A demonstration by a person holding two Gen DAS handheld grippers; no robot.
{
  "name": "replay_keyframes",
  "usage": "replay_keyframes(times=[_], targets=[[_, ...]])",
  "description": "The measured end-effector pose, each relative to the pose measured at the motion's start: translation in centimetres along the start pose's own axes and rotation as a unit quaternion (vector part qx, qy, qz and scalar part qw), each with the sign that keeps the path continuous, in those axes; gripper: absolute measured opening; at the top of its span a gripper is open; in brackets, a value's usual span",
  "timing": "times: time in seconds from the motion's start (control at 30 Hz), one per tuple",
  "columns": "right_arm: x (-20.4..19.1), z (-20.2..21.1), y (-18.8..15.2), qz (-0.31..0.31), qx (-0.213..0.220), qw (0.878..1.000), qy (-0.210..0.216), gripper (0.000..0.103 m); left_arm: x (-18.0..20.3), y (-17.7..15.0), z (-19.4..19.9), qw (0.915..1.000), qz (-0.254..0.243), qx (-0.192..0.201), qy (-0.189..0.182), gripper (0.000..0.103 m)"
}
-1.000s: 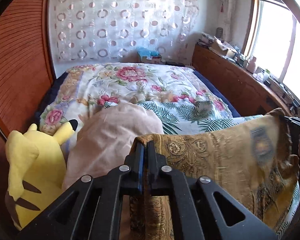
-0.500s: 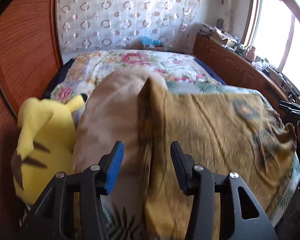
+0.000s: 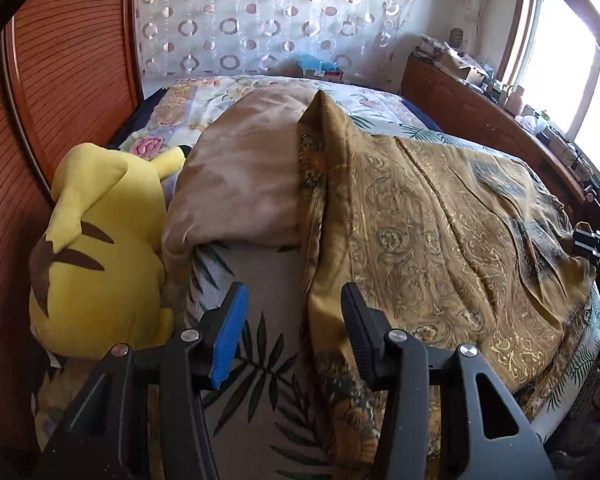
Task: Fold small clothes
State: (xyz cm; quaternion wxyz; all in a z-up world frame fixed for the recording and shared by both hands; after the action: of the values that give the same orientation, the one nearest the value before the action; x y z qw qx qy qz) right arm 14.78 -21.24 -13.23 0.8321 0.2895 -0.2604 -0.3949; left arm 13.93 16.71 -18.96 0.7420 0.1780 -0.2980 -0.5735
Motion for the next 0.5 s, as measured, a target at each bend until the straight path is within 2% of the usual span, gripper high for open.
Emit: replay_keyframes(times=[0.23, 0.5], targets=[[-0.9, 1.1, -2.1, -0.007, -0.008, 1.0, -0.013, 0.059, -0.3, -1.3, -0.2, 1.0, 0.0, -0.009, 0.002, 0.05], [-2.0, 0.6, -3.3, -0.027, -0.005, 0.999, -0.017, 0.059, 0.0, -3.1, -0.7, 0.9997, 0.008, -0.023, -0.001, 0.05]])
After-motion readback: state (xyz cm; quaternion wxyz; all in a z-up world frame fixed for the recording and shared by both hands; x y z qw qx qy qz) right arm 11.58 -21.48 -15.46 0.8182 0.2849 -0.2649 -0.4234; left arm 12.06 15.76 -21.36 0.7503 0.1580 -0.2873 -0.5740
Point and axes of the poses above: each gripper's, at about its wrist camera, not at the fingertips, and z roughly against the way its jaws point, x to its right, y to its top, the point moved 10 cm from there along -z, roughly the way its jaws point, and after that the axes turned 11 degrees about z, right-handed, at the moved point
